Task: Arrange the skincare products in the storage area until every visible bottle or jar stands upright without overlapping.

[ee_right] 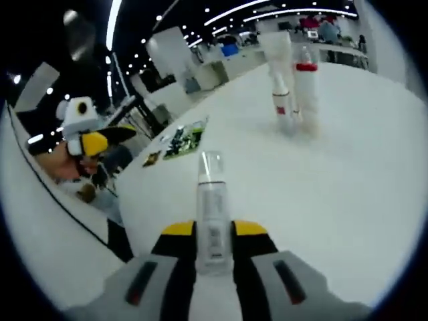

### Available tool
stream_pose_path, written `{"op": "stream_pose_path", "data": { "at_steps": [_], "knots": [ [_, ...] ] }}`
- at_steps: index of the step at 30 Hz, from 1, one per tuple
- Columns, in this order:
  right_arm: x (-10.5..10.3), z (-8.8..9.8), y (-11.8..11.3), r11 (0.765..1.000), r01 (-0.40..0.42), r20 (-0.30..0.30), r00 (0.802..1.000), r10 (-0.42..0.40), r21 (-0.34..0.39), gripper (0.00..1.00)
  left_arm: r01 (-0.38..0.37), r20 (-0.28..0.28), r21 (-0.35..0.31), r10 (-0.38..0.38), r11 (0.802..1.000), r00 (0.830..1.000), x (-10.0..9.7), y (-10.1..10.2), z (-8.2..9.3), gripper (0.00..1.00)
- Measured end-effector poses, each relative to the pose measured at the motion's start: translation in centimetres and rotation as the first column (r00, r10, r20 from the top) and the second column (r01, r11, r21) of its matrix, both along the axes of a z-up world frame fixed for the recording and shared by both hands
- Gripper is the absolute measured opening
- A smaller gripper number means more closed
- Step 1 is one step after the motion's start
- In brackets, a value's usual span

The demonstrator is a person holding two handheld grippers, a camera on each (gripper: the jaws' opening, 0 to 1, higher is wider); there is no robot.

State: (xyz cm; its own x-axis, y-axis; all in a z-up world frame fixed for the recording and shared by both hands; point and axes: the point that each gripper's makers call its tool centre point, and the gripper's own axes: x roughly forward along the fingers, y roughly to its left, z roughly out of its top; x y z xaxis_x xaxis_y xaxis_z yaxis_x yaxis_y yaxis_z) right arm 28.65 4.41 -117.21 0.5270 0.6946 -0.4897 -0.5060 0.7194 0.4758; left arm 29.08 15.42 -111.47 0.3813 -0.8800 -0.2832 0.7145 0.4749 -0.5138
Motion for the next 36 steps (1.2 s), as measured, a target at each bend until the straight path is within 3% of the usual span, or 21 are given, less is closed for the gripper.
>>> {"op": "stream_pose_path", "data": {
  "at_steps": [1,3,6,8,10,14,15,20,28,33,36],
  "knots": [
    [0.1,0.4,0.2,1.000,0.006,0.006,1.000,-0.006,0.021,0.18,-0.010,-0.017,-0.031,0.009,0.999,1.000,0.1,-0.3,0.4,0.34],
    [0.3,2.6,1.3,0.991,0.005,0.028,1.000,-0.009,0.131,0.18,-0.014,-0.040,-0.066,0.012,0.998,0.999,0.1,-0.7,0.8,0.34],
    [0.2,6.0,3.3,0.959,-0.037,0.073,0.997,0.017,0.281,0.18,-0.008,-0.069,-0.141,-0.002,0.990,0.998,0.0,-1.6,2.0,0.35],
    [0.1,6.8,3.9,0.948,-0.054,0.085,0.996,0.028,0.314,0.18,0.002,-0.078,-0.170,-0.015,0.986,0.997,-0.1,-2.0,2.5,0.36],
    [-0.3,8.8,5.5,0.910,-0.094,0.104,0.993,0.056,0.404,0.18,0.014,-0.086,-0.226,-0.035,0.974,0.996,0.0,-2.5,3.5,0.36],
    [-1.0,10.4,7.1,0.865,-0.162,0.120,0.986,0.119,0.475,0.18,0.000,-0.111,-0.325,-0.039,0.946,0.993,0.1,-2.6,5.0,0.36],
    [-1.2,10.8,7.3,0.855,-0.177,0.125,0.983,0.132,0.488,0.18,-0.002,-0.116,-0.357,-0.042,0.934,0.992,0.1,-2.6,5.4,0.36],
    [-1.1,12.3,8.3,0.812,-0.196,0.133,0.980,0.147,0.550,0.18,0.067,-0.104,-0.403,-0.119,0.913,0.987,-0.8,-2.7,6.3,0.32],
    [-1.6,12.8,9.3,0.776,-0.230,0.114,0.973,0.202,0.587,0.18,0.104,-0.097,-0.476,-0.170,0.873,0.981,-1.3,-2.9,7.6,0.22],
    [-1.6,12.8,9.2,0.769,-0.235,0.101,0.971,0.218,0.594,0.18,0.094,-0.114,-0.497,-0.172,0.863,0.978,-1.3,-2.8,7.8,0.21],
    [-1.6,12.9,9.4,0.785,-0.241,0.109,0.970,0.218,0.571,0.19,0.100,-0.112,-0.489,-0.176,0.867,0.978,-1.3,-2.8,7.9,0.21]
  ]
}}
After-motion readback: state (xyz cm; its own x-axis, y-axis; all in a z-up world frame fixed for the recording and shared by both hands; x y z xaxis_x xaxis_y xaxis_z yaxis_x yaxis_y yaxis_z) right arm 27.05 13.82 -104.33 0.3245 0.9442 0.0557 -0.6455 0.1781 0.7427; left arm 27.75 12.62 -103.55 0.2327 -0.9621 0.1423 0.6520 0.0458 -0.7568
